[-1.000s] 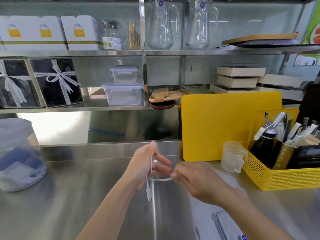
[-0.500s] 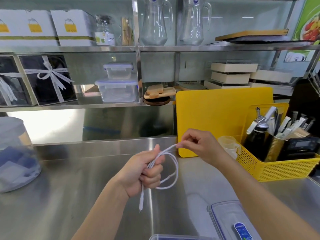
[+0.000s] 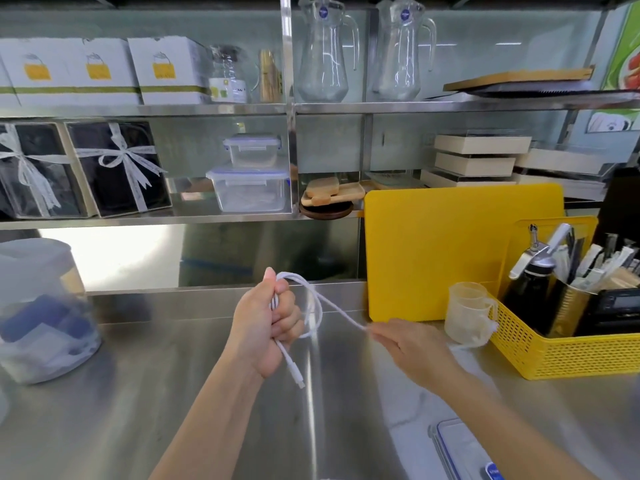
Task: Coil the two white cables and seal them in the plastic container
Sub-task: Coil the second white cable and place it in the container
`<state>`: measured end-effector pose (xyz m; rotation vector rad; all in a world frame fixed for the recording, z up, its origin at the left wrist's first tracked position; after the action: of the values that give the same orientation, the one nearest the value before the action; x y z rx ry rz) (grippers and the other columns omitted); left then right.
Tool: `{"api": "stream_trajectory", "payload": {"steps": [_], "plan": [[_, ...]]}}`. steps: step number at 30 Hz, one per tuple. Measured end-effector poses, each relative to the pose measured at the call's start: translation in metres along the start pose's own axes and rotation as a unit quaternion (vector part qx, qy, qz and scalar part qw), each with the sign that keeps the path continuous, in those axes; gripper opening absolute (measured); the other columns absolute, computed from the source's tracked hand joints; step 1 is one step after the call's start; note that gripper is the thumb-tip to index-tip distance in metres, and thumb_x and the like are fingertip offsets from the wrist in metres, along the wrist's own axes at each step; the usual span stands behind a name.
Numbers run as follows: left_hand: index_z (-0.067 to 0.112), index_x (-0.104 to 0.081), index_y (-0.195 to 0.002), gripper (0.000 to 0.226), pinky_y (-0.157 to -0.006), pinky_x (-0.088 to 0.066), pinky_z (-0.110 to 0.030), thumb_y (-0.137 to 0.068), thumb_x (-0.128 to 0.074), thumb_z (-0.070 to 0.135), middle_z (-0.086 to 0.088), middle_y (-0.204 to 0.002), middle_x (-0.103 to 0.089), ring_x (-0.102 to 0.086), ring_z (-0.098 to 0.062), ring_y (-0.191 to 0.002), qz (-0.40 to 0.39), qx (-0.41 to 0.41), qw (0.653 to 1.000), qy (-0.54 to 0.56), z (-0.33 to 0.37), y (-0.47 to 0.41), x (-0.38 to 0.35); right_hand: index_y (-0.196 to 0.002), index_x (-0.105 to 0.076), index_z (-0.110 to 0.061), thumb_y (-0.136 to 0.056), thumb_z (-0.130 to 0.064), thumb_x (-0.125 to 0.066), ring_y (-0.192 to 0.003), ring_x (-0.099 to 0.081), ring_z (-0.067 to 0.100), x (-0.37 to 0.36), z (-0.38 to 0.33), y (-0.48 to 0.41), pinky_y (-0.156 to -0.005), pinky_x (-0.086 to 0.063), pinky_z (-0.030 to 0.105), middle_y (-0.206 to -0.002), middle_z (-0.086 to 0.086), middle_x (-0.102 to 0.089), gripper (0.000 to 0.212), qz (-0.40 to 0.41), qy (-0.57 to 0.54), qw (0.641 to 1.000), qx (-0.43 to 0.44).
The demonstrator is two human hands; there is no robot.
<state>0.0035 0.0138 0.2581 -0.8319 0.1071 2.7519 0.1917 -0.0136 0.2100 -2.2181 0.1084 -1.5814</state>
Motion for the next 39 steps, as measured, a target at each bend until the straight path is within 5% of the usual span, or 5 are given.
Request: {"api": "stream_trajectory", "payload": {"steps": [6,14,23,29,39], "plan": [[0.010,-0.047,-0.071,0.043,-0.055,-0.060,-0.041,-0.101,-0.027,0.034,-0.013,-0.048,-0.058,-0.064,-0.027,-0.048,0.035,-0.006,0.981,-0.188,-0.022,-0.005,0.000,-0.100,-0.057,-0.017,-0.093,-0.023,-0.043,-0.094,-0.059,0.030,-0.006,-0.080,0.017,-0.077,-0.046,0.041,-0.103,0.008,-0.066,0.016,-0.192,0.111,0.962,0.162],[0.014,-0.044,-0.060,0.048,-0.037,-0.016,-0.019,-0.100,-0.029,0.033,0.001,-0.038,-0.038,-0.027,-0.009,-0.032,-0.139,0.047,0.915,-0.376,-0.056,0.014,-0.023,-0.079,-0.064,-0.014,-0.085,-0.033,-0.055,-0.066,-0.049,0.013,0.055,-0.086,-0.004,-0.050,-0.033,0.023,-0.072,-0.003,-0.057,0.022,0.017,-0.018,0.992,0.123],[0.017,-0.051,-0.071,0.038,-0.034,-0.010,-0.015,-0.097,-0.034,0.038,0.007,-0.038,-0.024,-0.013,-0.003,-0.032,-0.261,0.232,0.880,-0.322,-0.066,0.028,-0.020,-0.093,-0.067,-0.017,-0.086,-0.031,-0.058,-0.060,-0.042,0.006,0.023,-0.056,0.004,-0.057,-0.034,0.022,-0.068,-0.003,-0.053,0.018,-0.167,-0.210,0.963,0.018],[0.014,-0.049,-0.069,0.036,-0.032,-0.016,-0.015,-0.097,-0.039,0.035,0.009,-0.039,-0.028,-0.018,-0.003,-0.031,-0.142,0.164,0.940,-0.264,-0.057,0.020,-0.027,-0.063,-0.052,-0.021,-0.091,-0.027,-0.050,-0.053,-0.041,0.000,0.024,-0.044,-0.002,-0.051,-0.032,0.014,-0.057,-0.006,-0.044,0.029,-0.043,-0.279,0.959,-0.040],[0.017,-0.049,-0.089,0.030,-0.039,-0.016,-0.016,-0.098,-0.032,0.041,0.008,-0.048,-0.030,-0.018,-0.004,-0.037,-0.139,0.140,0.898,-0.393,-0.061,0.022,-0.018,-0.079,-0.063,-0.003,-0.090,-0.035,-0.048,-0.064,-0.051,0.023,0.020,-0.046,0.004,-0.059,-0.038,0.038,-0.068,0.010,-0.060,0.038,-0.026,-0.177,0.984,-0.025]]}}
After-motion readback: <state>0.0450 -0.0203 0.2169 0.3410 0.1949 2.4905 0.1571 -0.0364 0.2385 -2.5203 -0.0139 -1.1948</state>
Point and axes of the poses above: each hand's wrist, its own y-axis away from the middle knuckle, its own x-axis out of the back of the hand, z = x × y, the point moved 7 cm from there along -y, towards the middle knuckle
